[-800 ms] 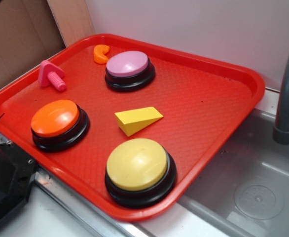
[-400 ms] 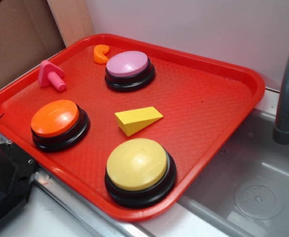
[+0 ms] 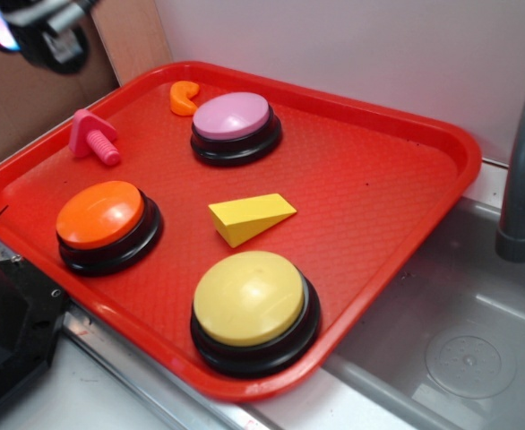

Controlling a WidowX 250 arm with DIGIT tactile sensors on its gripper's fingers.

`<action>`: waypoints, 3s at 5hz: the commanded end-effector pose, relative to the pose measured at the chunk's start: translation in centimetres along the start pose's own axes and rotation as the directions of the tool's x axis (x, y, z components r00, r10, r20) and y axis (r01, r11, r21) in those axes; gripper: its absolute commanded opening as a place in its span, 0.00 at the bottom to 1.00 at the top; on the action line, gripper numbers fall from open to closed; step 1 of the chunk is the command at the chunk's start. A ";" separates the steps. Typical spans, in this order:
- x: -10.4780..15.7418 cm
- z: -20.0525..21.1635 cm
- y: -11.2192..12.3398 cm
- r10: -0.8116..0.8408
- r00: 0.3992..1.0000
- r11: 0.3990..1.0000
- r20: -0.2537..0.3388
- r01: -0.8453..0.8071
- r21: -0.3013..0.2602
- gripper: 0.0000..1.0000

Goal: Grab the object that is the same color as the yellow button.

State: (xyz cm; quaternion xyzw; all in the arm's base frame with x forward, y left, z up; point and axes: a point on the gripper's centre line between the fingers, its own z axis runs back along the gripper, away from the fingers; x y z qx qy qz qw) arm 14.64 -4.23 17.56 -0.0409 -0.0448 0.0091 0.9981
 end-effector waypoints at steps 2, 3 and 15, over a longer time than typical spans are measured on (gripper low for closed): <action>5.8 -9.1 -3.3 -0.022 0.998 0.998 0.053 0.025 -0.051 1.00; 6.6 -11.5 -3.6 -0.032 0.999 0.999 0.019 0.032 -0.006 1.00; 4.5 2.4 1.0 0.080 0.997 0.997 0.019 -0.080 -0.013 0.00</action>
